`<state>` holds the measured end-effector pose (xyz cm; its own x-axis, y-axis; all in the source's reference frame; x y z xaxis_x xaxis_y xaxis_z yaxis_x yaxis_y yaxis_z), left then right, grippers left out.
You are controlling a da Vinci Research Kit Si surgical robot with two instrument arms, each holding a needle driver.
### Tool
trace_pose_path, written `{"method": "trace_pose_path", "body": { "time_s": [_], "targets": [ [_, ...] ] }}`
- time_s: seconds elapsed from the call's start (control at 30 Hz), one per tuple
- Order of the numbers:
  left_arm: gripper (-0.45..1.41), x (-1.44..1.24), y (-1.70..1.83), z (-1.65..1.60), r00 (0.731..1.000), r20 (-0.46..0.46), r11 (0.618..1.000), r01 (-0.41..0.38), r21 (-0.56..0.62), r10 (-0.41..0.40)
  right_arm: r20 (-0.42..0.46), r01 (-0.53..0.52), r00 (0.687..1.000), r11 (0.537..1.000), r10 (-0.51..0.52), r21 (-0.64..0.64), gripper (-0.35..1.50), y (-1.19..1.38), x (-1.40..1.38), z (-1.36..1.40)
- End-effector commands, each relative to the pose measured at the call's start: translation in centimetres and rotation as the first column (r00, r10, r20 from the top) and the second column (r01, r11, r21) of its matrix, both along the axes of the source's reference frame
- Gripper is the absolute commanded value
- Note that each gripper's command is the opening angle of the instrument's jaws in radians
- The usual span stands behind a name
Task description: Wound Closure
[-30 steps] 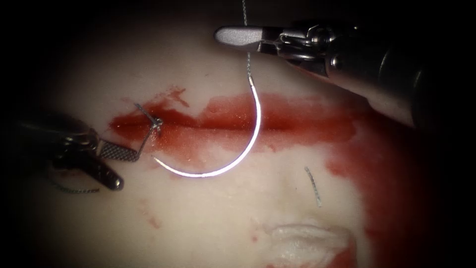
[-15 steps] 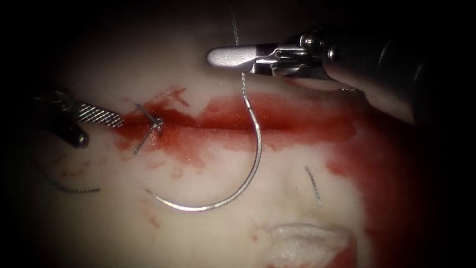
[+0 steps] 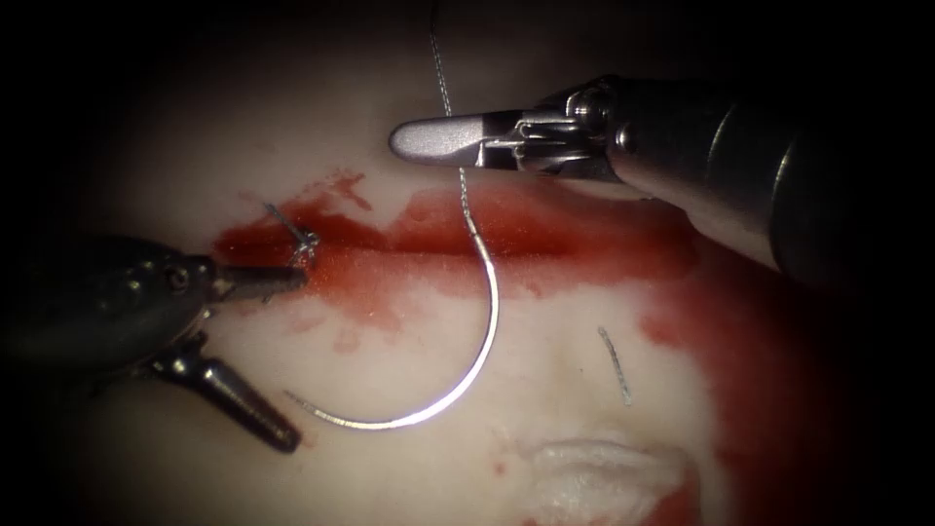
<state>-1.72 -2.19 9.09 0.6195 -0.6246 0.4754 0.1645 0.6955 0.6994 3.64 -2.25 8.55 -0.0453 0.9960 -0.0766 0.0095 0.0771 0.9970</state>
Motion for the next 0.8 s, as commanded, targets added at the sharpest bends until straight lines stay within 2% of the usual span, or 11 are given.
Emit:
{"method": "trace_pose_path", "body": {
  "time_s": [0.03, 0.13, 0.23, 0.3, 0.33, 0.37, 0.5, 0.57, 0.63, 0.67, 0.8],
  "targets": [
    [0.76, -0.07, 0.08, -0.02, 1.0, 0.015, 0.999, -0.015, -0.029, 0.016, 0.001, -0.011, 1.0, 0.999, 0.011, -0.037, -0.35, 0.1, 0.08, -0.02],
    [1.09, -0.15, 0.0, 0.04, 0.988, 0.063, 0.974, -0.125, -0.19, 0.139, 0.012, -0.036, 0.999, 0.997, 0.037, -0.066, -0.35, 0.1, 0.09, -0.02],
    [1.04, -0.24, -0.17, 0.14, 0.975, 0.069, 0.941, -0.184, -0.282, 0.212, 0.021, -0.048, 0.998, 0.989, 0.051, -0.142, -0.08, 0.1, 0.09, -0.02],
    [0.98, -0.25, -0.2, 0.16, 0.972, 0.075, 0.941, -0.194, -0.278, 0.222, 0.021, -0.048, 0.998, 0.987, 0.052, -0.154, -0.03, 0.1, 0.09, -0.02],
    [0.89, -0.25, -0.21, 0.18, 0.989, 0.049, 0.976, -0.129, -0.175, 0.14, 0.023, -0.05, 0.998, 0.984, 0.055, -0.171, 0.15, 0.1, 0.09, -0.02],
    [0.89, -0.25, -0.21, 0.18, 0.989, 0.049, 0.976, -0.129, -0.175, 0.14, 0.023, -0.05, 0.998, 0.984, 0.055, -0.171, 0.15, 0.1, 0.09, -0.02],
    [0.79, -0.18, -0.1, 0.15, 1.0, -0.02, 0.999, 0.012, 0.039, -0.011, 0.028, -0.051, 0.998, 0.965, 0.06, -0.257, 0.67, 0.1, 0.09, -0.03],
    [0.83, -0.16, -0.06, 0.15, 0.997, -0.058, 0.997, -0.045, -0.055, 0.042, 0.037, -0.064, 0.996, 0.95, 0.079, -0.306, 0.89, 0.1, 0.1, -0.04],
    [0.84, -0.17, -0.07, 0.17, 0.988, -0.115, 0.98, -0.117, -0.159, 0.1, 0.047, -0.083, 0.994, 0.945, 0.103, -0.317, 0.93, 0.09, 0.11, -0.05],
    [0.69, -0.2, -0.1, 0.2, 0.972, -0.189, 0.954, -0.186, -0.237, 0.142, 0.055, -0.099, 0.991, 0.941, 0.123, -0.323, 0.93, 0.09, 0.12, -0.06],
    [0.54, -0.32, -0.22, 0.35, 0.933, -0.306, 0.915, -0.28, -0.291, 0.188, 0.066, -0.119, 0.987, 0.938, 0.148, -0.325, 0.94, 0.07, 0.13, -0.07]
  ]
}}
